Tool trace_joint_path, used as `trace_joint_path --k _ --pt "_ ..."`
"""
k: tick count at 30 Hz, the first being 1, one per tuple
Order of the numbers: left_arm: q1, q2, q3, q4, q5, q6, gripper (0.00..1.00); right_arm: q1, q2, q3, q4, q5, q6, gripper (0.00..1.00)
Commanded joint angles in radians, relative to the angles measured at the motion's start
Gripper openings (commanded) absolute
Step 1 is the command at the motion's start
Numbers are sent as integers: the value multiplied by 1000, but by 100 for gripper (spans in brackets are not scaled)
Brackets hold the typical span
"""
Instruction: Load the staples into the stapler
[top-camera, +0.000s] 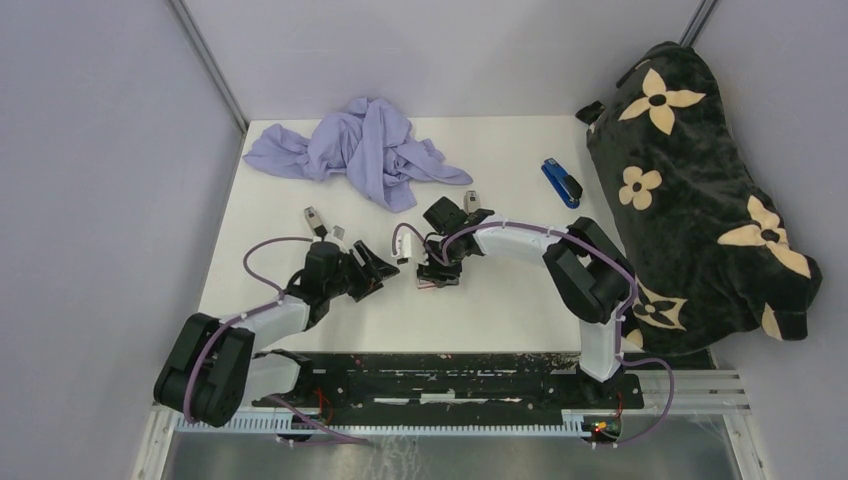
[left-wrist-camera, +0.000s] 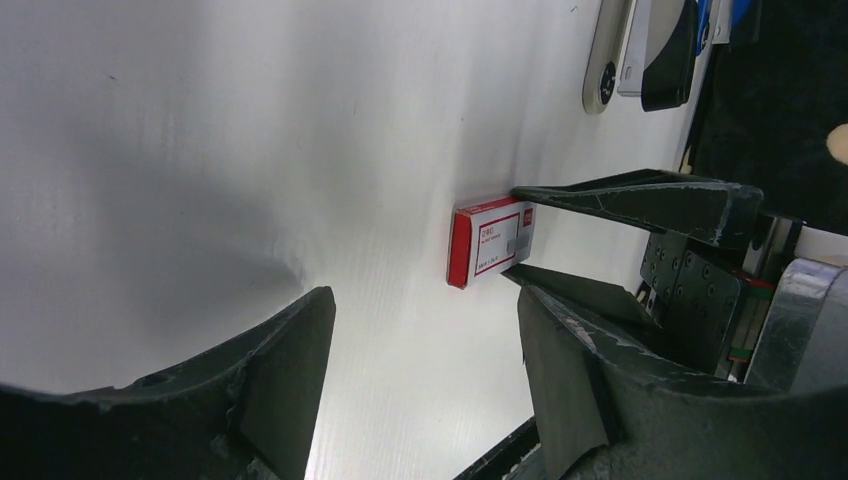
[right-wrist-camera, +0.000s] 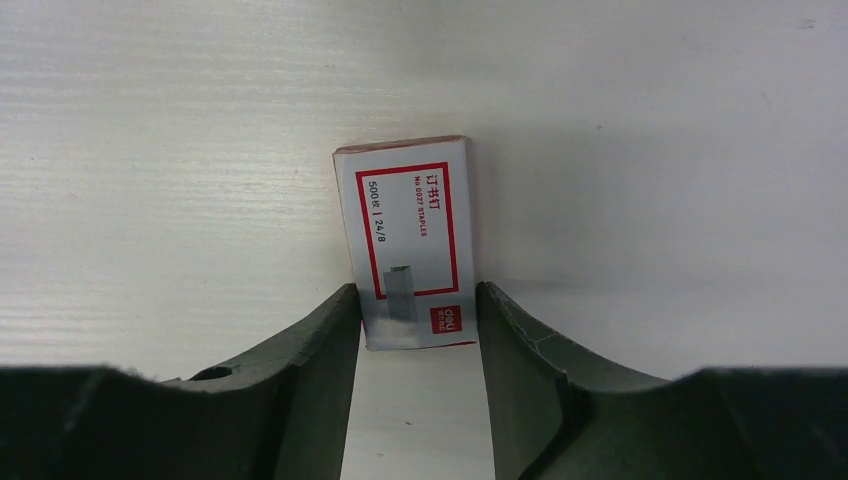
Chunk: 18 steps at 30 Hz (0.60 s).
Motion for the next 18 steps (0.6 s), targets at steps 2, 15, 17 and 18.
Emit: trace_joint_path --k 2,15,17,18 --pt "-4 61 26 121 57 -38 73 40 -21 -61 50 76 156 51" --pt "-5 195 66 224 133 -24 65 83 -73 -150 124 168 406 53" --pt "-5 222 73 248 155 -19 61 83 -70 -158 131 166 401 54" --pt "-6 236 76 262 169 -20 58 83 -67 -156 133 166 398 55"
